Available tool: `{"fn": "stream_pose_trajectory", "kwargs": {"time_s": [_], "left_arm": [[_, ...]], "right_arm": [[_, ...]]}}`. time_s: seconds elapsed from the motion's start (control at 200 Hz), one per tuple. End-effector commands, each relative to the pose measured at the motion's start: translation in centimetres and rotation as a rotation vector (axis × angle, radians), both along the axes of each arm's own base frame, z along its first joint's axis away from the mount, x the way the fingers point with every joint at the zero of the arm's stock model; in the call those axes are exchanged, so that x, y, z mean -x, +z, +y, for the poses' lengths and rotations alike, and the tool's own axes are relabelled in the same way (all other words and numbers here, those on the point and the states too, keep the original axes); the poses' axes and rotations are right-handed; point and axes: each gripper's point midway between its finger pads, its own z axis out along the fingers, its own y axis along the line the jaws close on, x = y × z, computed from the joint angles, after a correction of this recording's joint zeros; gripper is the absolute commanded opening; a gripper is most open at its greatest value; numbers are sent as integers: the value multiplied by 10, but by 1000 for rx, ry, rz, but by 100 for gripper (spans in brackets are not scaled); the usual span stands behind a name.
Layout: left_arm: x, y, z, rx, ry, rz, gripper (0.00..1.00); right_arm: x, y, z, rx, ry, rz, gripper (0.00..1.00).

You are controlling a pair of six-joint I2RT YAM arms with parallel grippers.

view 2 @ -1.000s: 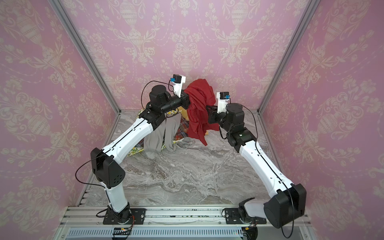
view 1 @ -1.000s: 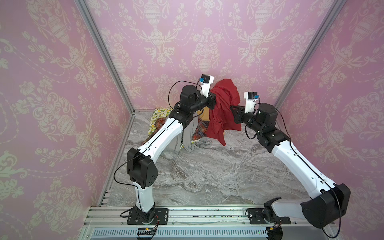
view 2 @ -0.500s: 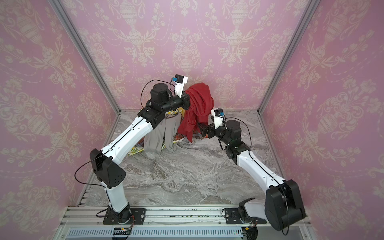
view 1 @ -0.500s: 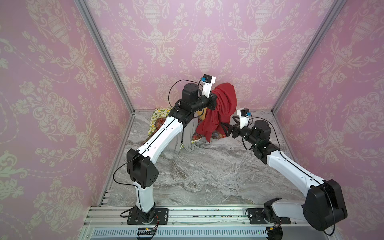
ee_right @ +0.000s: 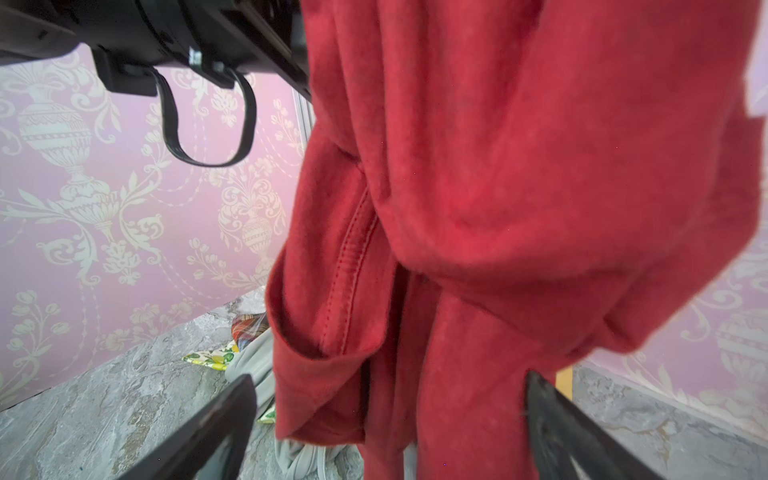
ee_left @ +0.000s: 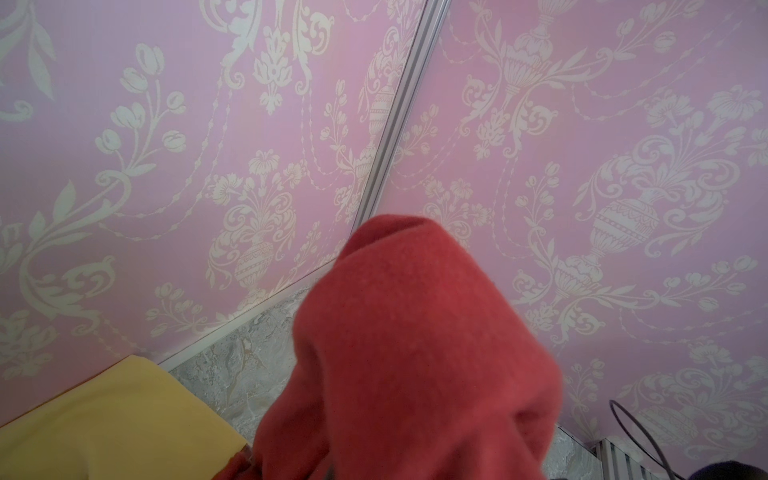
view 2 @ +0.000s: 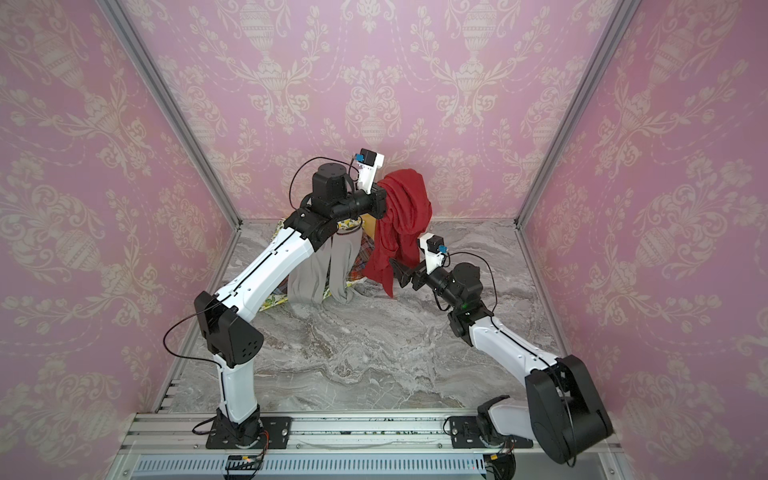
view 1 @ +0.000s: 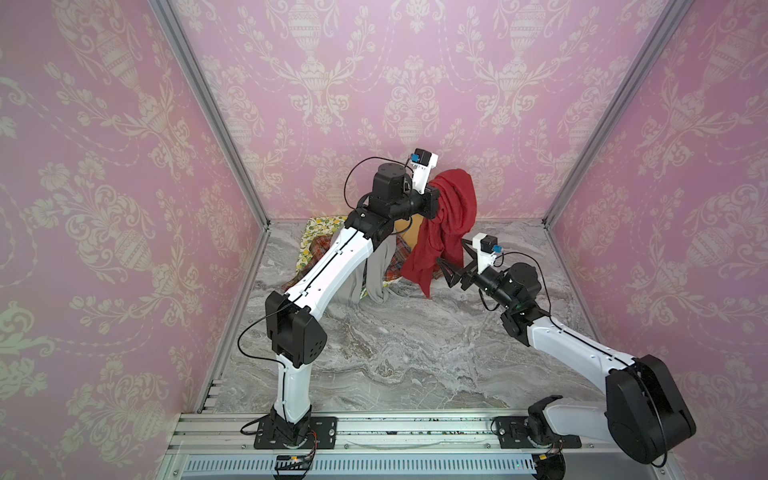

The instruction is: Pick out a specific cloth from the pile

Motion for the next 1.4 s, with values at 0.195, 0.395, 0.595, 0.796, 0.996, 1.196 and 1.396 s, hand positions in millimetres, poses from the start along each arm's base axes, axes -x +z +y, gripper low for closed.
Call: {"fn": "stream_pose_trajectory", "kwargs": {"time_s": [0.195, 0.395, 0.595, 0.796, 0.996, 1.196, 1.396], "left_arm": [[4, 24, -4, 4, 14, -53, 0], [6, 21, -5, -10, 14, -46, 0], [4, 7, -5, -45, 17, -18, 0], [0, -24, -5, -92, 27, 31, 0], [-1, -59, -11, -122, 4, 101, 0], [4, -89, -12, -152, -3, 143, 0], [9, -71, -6, -136, 4, 102, 3]], "right_arm": [[-32, -1, -5, -74, -222, -160, 100], [-54, -3, -31, -119, -452, -207, 100], [-61, 8, -28, -138, -450, -229, 99], [-49, 29, -23, -141, -408, -284, 99], [-43, 44, -9, -125, -347, -317, 89], [-42, 50, 0, -106, -288, -275, 30], [-39, 53, -9, -133, -307, -240, 0]]}}
